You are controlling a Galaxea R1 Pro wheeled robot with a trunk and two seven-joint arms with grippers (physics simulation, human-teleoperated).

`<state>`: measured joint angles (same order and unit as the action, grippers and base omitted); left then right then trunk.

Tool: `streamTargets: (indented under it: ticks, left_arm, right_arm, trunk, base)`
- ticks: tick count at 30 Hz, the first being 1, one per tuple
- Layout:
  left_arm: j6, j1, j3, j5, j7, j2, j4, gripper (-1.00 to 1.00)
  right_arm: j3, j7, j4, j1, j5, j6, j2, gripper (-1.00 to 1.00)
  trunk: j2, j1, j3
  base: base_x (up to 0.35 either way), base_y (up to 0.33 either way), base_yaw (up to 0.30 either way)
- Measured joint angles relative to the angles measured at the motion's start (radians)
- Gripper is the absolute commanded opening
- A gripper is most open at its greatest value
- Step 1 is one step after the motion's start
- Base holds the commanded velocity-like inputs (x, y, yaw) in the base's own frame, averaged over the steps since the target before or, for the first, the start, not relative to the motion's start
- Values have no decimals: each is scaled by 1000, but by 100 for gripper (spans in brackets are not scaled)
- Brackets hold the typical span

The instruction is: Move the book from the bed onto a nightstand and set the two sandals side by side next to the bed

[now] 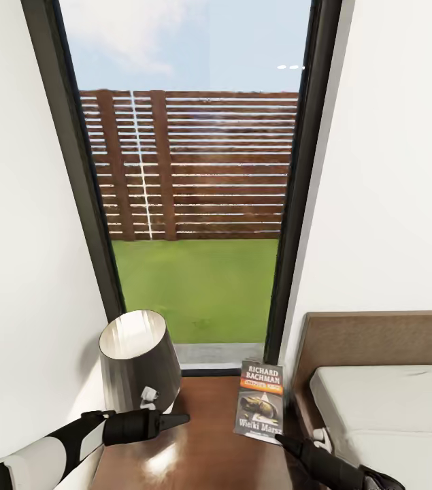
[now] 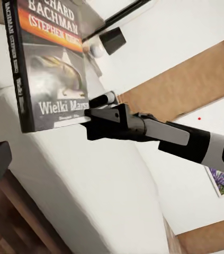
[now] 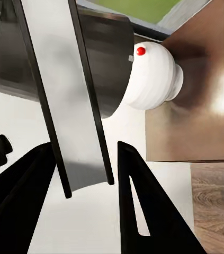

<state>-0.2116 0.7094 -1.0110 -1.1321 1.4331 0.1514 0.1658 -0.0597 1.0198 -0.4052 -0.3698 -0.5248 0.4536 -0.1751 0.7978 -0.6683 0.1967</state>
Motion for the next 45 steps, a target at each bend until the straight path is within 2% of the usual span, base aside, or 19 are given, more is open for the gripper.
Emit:
streamTargets:
  ticks: [1, 5, 10, 15, 18, 22, 28, 35, 40, 42, 45]
  left_arm:
    - [0, 0, 1, -1, 0, 5, 0, 100]
    - [0, 0, 2, -2, 0, 19, 0, 100]
    - [1, 0, 2, -3, 0, 20, 0, 100]
    - [1, 0, 3, -4, -2, 18, 0, 100]
    - [1, 0, 2, -3, -3, 17, 0, 100]
    - [1, 0, 2, -4, -3, 17, -1, 100]
    - [1, 0, 3, -4, -3, 15, -1, 100]
    - [1, 0, 4, -4, -5, 15, -1, 100]
    - [1, 0, 4, -4, -6, 14, -1, 100]
    - [1, 0, 4, -4, -6, 14, -1, 100]
    - [1, 0, 4, -4, -6, 14, -1, 100]
  right_arm:
    - [-1, -33, -2, 0, -2, 1, 13, -100]
    - [-2, -87, -6, -2, -8, 3, 38, -100]
    - [-1, -95, -8, -3, -10, 21, 43, -100]
    - [0, -95, -15, -5, -12, 250, 43, -100]
    - [-2, -95, -43, -5, -17, 302, 43, -100]
    - [-3, -95, -74, -5, -19, 323, 44, -100]
    - [-3, -95, -170, -5, -23, 346, 47, -100]
    - [-3, -98, -187, -7, -22, 425, 48, -100]
    - [-4, -103, -178, -7, -21, 440, 48, -100]
    - [-4, -129, -175, -7, -20, 440, 51, -100]
    - [-3, -222, -174, -7, -18, 440, 68, -100]
  trunk:
    - [0, 0, 0]
    - [0, 0, 0]
    - [0, 0, 0]
    - [0, 0, 0]
    - [0, 0, 0]
    - [0, 0, 0]
    - [0, 0, 0]
    - [0, 0, 0]
    - [0, 0, 0]
    - [0, 0, 0]
    - [0, 0, 0]
  base:
    - [0, 0, 0]
    - [0, 0, 0]
    - [0, 0, 0]
    - [0, 0, 0]
    - [0, 0, 0]
    - [0, 0, 0]
    - [0, 0, 0]
    - [0, 0, 0]
    - [0, 0, 0]
    - [0, 0, 0]
    - [0, 0, 0]
